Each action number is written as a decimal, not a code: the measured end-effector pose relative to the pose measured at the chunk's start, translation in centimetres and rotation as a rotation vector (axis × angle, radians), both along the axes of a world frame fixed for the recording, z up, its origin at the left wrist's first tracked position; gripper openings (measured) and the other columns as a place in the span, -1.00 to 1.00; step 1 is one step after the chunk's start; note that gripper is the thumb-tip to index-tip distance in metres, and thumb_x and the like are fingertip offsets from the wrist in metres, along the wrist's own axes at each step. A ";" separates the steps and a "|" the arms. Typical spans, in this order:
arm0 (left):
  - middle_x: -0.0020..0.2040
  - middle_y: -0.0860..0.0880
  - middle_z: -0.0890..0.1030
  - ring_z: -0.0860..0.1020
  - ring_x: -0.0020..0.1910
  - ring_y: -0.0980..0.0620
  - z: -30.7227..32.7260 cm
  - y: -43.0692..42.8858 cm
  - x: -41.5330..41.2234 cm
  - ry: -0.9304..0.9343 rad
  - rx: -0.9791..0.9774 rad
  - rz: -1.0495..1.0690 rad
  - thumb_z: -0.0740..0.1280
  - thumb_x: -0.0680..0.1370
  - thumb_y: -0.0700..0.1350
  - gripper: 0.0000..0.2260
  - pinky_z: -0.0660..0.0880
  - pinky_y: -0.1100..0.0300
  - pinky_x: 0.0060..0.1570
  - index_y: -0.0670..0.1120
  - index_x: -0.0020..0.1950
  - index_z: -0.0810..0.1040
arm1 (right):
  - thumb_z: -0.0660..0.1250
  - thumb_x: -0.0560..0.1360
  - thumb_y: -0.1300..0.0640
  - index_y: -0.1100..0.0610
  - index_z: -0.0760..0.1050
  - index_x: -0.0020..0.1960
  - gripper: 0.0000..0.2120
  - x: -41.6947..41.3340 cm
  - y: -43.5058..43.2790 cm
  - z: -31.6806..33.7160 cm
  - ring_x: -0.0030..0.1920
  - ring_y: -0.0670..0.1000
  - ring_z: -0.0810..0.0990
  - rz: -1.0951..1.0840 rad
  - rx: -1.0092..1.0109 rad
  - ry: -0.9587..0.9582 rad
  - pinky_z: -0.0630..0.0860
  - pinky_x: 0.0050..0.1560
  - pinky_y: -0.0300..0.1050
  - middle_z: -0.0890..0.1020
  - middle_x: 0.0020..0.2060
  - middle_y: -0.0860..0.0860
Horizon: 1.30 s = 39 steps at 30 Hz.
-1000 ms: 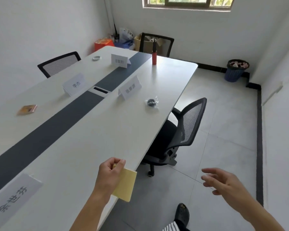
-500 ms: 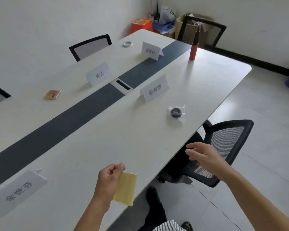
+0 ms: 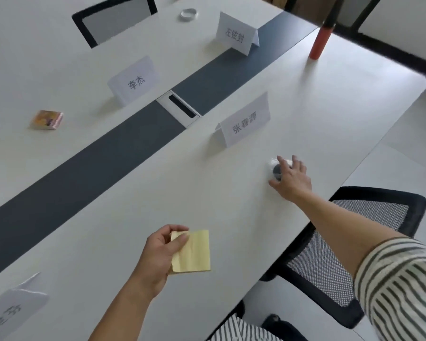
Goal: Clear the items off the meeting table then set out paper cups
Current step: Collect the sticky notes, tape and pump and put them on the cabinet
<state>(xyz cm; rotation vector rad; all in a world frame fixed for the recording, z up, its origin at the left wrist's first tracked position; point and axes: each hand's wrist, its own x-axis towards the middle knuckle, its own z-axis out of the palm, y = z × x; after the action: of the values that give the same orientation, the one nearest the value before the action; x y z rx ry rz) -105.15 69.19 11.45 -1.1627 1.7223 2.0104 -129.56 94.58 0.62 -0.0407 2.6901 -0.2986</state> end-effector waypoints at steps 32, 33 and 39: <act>-0.42 -0.08 0.45 0.37 -0.42 0.00 2.1 9.6 -5.1 0.135 -0.145 -0.245 0.31 0.57 -0.06 -0.73 0.30 0.14 -0.36 -0.13 -0.30 0.52 | 0.33 0.52 -0.11 0.09 0.59 -0.24 -0.70 21.8 13.8 13.6 -0.28 -0.01 0.56 -0.531 -0.978 -0.228 0.44 -0.14 -0.14 0.58 -0.35 0.00; -0.41 -0.08 0.45 0.37 -0.41 0.00 2.4 11.0 -4.9 0.153 -0.161 -0.302 0.32 0.57 -0.07 -0.72 0.30 0.14 -0.35 -0.13 -0.32 0.52 | 0.33 0.52 -0.09 0.06 0.59 -0.25 -0.73 23.3 15.4 13.7 -0.33 -0.04 0.53 -0.548 -0.972 -0.204 0.43 -0.23 -0.20 0.57 -0.39 -0.03; -0.47 0.00 0.43 0.35 -0.50 0.07 3.7 21.7 -2.3 0.262 -0.194 -0.643 0.35 0.56 -0.05 -0.64 0.35 0.26 -0.42 -0.08 -0.42 0.43 | 0.33 0.48 -0.14 0.01 0.59 -0.21 -0.76 32.2 24.8 15.4 -0.44 -0.05 0.41 -0.671 -0.932 -0.051 0.33 -0.33 -0.19 0.50 -0.47 -0.05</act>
<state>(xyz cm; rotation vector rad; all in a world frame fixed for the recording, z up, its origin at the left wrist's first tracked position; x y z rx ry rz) -107.42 90.88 15.20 -0.3066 2.1022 1.6635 -97.34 119.36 15.98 0.5789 2.1854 -1.6729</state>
